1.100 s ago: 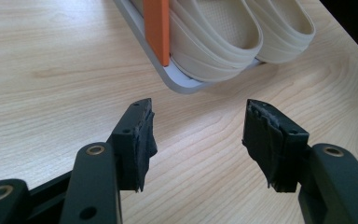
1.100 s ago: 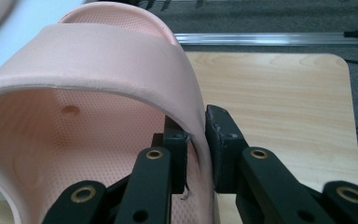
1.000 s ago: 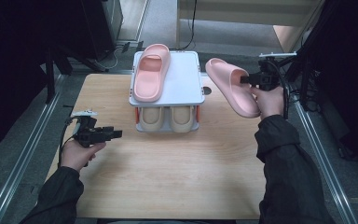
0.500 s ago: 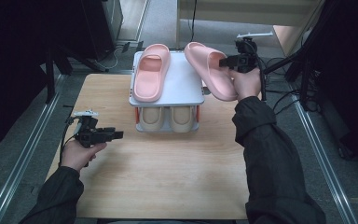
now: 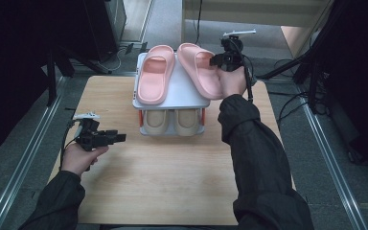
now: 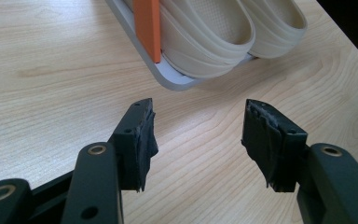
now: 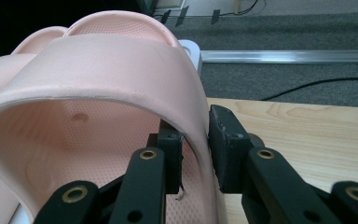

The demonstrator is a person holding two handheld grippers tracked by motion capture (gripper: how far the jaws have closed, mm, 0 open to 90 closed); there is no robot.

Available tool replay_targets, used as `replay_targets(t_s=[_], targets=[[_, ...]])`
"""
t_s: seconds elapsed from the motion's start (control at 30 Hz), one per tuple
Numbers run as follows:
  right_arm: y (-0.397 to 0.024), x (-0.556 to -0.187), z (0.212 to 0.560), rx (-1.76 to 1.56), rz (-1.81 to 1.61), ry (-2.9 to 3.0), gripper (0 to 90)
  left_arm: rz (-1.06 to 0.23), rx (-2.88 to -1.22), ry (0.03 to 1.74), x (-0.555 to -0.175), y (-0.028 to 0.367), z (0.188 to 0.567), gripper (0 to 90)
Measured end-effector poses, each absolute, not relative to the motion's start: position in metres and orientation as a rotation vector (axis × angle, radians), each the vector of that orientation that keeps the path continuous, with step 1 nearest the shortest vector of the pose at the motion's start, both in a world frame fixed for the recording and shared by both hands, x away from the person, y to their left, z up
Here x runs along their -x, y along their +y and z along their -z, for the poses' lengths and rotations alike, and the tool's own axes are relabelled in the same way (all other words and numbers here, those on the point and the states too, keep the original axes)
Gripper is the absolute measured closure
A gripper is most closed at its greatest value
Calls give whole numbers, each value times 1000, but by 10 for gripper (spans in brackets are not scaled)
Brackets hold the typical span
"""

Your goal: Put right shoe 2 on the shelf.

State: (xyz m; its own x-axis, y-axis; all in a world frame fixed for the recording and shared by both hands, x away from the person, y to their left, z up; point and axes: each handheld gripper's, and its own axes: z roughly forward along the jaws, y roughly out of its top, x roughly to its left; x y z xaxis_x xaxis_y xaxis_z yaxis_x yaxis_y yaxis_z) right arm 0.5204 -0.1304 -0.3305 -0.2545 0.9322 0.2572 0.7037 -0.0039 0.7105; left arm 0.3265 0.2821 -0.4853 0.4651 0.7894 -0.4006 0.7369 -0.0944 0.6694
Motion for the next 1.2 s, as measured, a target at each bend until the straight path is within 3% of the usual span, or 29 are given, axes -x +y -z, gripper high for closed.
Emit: replay_targets(t_s=[0.5, 1.2], targets=[[-106, -516, 336, -1659, -1111, 2067, 651, -69, -1847, 1286, -327, 283, 485, 438], [-102, -493, 341, -1588, -1260, 2103, 607, -65, -1864, 1284, -328, 281, 486, 436]])
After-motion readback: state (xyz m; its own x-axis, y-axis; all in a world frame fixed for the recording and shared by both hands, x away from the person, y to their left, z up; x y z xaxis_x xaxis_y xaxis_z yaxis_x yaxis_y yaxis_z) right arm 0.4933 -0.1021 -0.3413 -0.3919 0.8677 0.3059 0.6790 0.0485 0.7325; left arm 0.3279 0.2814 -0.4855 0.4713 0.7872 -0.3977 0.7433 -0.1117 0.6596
